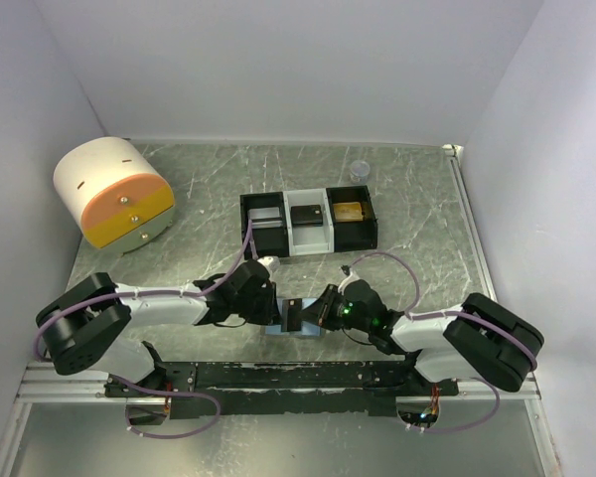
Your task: Take the credit cards out of the card holder
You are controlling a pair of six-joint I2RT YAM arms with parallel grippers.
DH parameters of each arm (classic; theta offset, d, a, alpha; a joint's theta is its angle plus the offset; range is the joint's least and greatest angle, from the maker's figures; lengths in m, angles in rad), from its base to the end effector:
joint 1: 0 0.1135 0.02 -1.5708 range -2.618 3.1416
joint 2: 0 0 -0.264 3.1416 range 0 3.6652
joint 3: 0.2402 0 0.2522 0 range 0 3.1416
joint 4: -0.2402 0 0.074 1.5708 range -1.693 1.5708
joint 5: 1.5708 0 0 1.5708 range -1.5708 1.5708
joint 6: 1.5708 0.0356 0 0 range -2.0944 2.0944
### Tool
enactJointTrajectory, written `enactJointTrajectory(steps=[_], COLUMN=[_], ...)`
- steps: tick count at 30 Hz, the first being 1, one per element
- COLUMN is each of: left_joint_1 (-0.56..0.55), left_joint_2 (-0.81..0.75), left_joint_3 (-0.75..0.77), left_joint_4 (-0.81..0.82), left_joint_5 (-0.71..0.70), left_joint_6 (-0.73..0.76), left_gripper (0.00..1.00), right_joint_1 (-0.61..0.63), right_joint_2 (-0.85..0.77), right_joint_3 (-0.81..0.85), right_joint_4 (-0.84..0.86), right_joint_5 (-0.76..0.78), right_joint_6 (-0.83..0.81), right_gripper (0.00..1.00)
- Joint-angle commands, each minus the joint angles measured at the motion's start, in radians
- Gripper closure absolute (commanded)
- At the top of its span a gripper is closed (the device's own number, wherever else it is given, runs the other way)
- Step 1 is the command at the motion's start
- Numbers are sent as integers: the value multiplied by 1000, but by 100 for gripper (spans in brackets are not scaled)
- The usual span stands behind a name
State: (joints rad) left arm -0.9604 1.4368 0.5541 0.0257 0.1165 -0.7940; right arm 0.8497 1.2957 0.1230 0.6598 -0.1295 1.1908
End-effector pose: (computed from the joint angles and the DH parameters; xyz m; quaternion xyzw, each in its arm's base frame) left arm 0.1446 -0.2140 0.1414 0.0980 0.9305 -0.3031 0.1810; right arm 0.1245 0.1486 0.1114 0.1141 0.8546 0.4584 0.2158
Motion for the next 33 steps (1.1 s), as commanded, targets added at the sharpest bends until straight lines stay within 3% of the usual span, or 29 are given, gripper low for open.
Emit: enactJointTrajectory(steps=[1,13,18,20,27,33], left_joint_1=[-8,-9,-9,-10,-9,-10], left_joint_2=[33,38,40,36,7,-62], left_joint_3=[-21,-11,-13,-13,-11,-13], left_joint_4=[-26,-42,-44,-52,-87,-90], left_joint_5=[-1,-14,-17,-21,-49,-57], left_joint_6=[1,4,4,3,5,-1], left_gripper=[78,80,80,80,81,78], right_joint_1=[-5,-5,-6,-6,-5,-3], right_joint_2=[36,145,152,128,-66,-231], right_joint_3=[8,65,62,55,42,34], right_joint_4=[83,117,115,87,-136,-171], right_joint_5=[-28,-59,-51,-31,101,113], right_joint_6=[-9,6,10,10,-28,-134], right_gripper=[87,86,96,100,100,100])
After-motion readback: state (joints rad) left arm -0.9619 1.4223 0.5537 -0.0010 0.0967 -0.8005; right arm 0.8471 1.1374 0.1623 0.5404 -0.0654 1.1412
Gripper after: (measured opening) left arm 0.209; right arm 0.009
